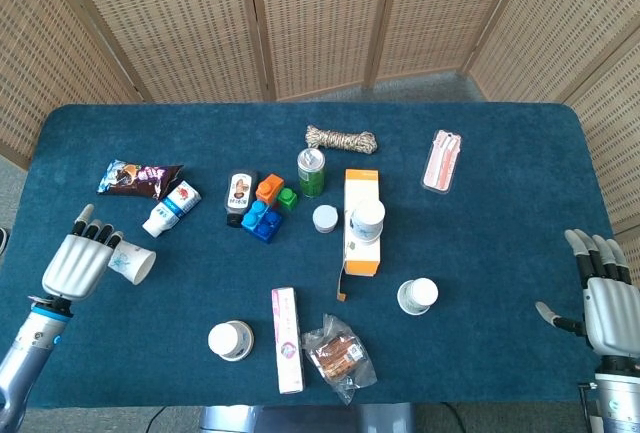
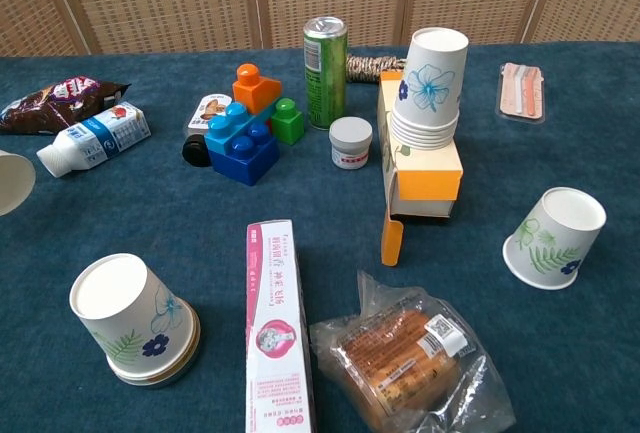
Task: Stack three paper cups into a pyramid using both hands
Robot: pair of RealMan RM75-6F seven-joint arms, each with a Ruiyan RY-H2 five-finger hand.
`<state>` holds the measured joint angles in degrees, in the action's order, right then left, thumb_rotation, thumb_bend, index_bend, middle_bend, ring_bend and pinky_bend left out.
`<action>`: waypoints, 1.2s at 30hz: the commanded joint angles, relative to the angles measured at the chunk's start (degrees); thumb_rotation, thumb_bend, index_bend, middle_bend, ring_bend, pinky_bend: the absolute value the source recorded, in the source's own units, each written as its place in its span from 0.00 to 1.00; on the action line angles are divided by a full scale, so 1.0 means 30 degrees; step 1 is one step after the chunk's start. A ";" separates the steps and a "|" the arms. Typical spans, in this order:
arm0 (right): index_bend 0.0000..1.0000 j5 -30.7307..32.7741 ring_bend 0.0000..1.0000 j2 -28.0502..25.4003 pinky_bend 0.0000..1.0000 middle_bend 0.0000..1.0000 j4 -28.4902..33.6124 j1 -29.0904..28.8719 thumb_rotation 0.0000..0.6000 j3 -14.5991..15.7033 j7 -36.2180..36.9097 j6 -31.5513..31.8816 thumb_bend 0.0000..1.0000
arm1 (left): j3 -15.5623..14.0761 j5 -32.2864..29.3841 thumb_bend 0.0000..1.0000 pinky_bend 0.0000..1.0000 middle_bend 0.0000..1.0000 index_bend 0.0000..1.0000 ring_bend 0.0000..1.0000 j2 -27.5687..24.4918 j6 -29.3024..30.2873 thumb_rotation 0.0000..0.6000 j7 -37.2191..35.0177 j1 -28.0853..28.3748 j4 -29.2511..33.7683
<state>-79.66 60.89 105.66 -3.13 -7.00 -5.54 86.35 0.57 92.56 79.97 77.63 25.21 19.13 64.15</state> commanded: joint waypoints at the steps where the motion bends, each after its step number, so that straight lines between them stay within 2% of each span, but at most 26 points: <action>1: 0.00 -0.0001 0.00 -0.0007 0.00 0.00 0.0014 0.0003 1.00 0.0001 0.0007 0.0002 0.05 | 0.0021 0.0216 0.29 0.16 0.46 0.46 0.35 -0.0982 -0.0589 1.00 0.2544 0.0501 0.1072; 7: 0.00 -0.0036 0.00 -0.0071 0.00 0.00 0.0072 0.0026 1.00 -0.0014 0.0136 0.0047 0.05 | 0.0043 0.0268 0.29 0.17 0.45 0.46 0.35 -0.1463 -0.1503 1.00 0.6460 0.1026 0.2362; 15: 0.00 -0.0053 0.00 -0.0100 0.00 0.00 0.0055 0.0009 1.00 -0.0007 0.0216 -0.0002 0.05 | -0.0093 0.0250 0.29 0.17 0.45 0.45 0.35 -0.1339 -0.2856 1.00 1.0547 0.1668 0.3539; 22: 0.00 -0.0051 0.00 -0.0126 0.00 0.00 0.0086 0.0021 1.00 -0.0006 0.0272 0.0003 0.05 | 0.0263 -0.0813 0.29 0.21 0.46 0.47 0.37 -0.0974 -0.3750 1.00 1.5021 0.1883 0.4387; 28: 0.00 -0.0043 0.00 -0.0192 0.00 0.00 0.0108 0.0015 1.00 -0.0027 0.0476 -0.0033 0.05 | 0.0282 -0.1241 0.29 0.21 0.46 0.47 0.38 -0.0410 -0.3795 1.00 1.7696 0.1934 0.4673; 36: 0.00 -0.0076 0.00 -0.0262 0.00 0.00 0.0115 0.0029 1.00 -0.0020 0.0610 -0.0034 0.05 | -0.0099 -0.0609 0.29 0.21 0.46 0.47 0.38 0.0752 -0.2994 1.00 1.9280 0.1832 0.4087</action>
<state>-79.89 60.10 106.01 -3.04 -7.06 -3.71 86.25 0.56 90.20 81.54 67.96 82.22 24.77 77.02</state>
